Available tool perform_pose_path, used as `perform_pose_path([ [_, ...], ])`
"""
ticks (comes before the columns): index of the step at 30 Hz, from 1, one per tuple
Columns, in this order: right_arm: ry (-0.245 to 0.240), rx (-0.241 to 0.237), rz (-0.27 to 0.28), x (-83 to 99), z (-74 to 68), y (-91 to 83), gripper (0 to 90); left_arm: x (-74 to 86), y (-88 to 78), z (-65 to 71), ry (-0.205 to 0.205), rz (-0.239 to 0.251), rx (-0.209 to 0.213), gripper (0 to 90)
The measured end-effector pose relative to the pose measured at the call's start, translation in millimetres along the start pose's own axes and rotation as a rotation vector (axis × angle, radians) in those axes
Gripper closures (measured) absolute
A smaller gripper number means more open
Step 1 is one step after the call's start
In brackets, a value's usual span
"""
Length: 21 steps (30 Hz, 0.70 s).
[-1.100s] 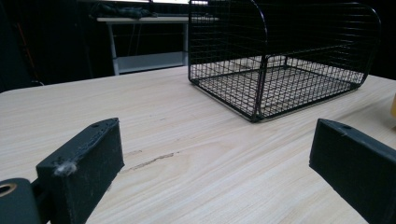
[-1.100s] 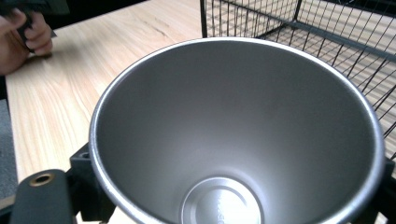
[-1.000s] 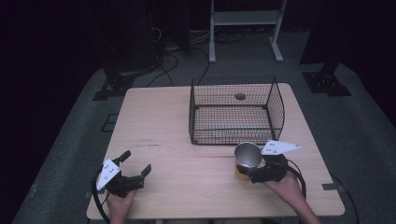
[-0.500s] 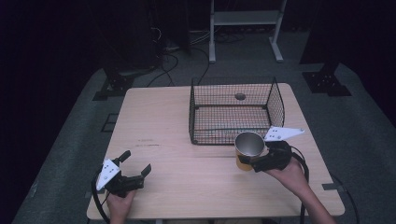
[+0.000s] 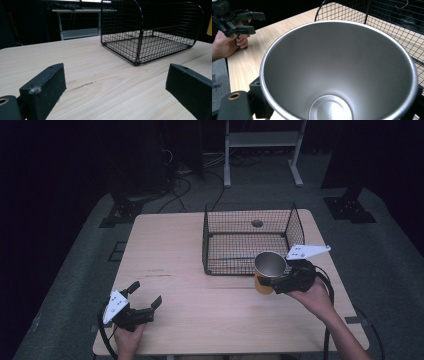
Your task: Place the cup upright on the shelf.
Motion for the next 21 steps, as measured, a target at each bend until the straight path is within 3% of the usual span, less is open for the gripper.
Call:
perform_pose_path([
  [21, 0.014, -0.042, -0.009, -26.1, 28.5, 2.6, 13.0, -0.3, -0.1, -0.2, -0.001, 0.004, 0.002, 2.2],
])
Point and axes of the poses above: each handheld gripper's, and its own axes: y roughly forward along the jaws, x roughly out of its underside, z roughly to its right, the point moved 5 cm from there along y, roughly forward along the jaws, and after that the axes turned 15 degrees about x, right-handed, at the moved point
